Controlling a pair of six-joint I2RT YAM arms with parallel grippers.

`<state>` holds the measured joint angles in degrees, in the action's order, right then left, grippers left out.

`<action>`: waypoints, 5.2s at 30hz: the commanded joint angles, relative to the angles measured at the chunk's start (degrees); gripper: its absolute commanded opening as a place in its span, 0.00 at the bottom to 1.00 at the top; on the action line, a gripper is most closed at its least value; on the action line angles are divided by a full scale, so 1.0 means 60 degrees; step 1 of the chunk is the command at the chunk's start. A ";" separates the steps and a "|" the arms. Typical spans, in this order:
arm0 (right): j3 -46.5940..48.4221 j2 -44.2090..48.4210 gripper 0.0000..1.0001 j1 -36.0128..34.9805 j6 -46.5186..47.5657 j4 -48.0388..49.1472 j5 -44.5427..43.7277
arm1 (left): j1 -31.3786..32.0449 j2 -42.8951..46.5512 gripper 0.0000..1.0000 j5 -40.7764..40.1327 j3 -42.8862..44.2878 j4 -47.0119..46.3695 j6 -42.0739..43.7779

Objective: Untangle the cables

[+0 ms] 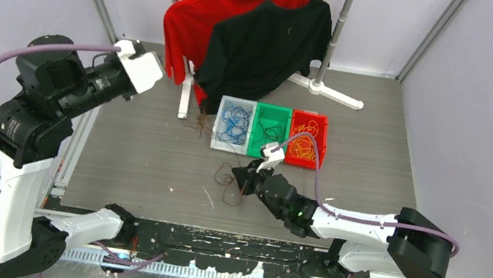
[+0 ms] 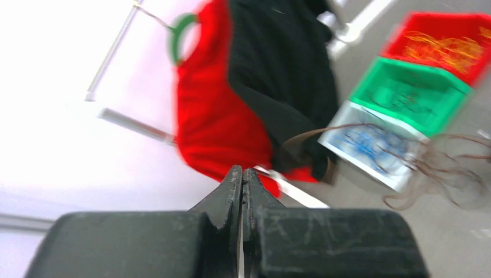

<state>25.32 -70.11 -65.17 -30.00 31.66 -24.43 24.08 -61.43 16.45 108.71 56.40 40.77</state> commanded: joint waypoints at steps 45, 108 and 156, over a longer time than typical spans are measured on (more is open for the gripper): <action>0.5083 0.0098 0.01 -0.0037 0.0565 -0.3604 0.6332 | 0.1085 0.1570 0.47 0.5067 -0.6588 0.0529 0.1113; 0.5235 -0.1495 0.47 0.1217 0.1100 -0.1111 0.6452 | 0.1093 0.1385 0.00 0.5650 -0.4133 -0.4874 -0.5370; 0.3190 -0.1245 0.57 0.0417 0.0327 -0.0963 0.4766 | 0.1085 0.0299 0.00 0.3504 0.1096 -0.4698 -0.2509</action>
<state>41.69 -86.46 -62.30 -32.49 28.86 5.76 30.41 -61.06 37.41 118.63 26.04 23.97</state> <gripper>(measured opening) 0.565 0.010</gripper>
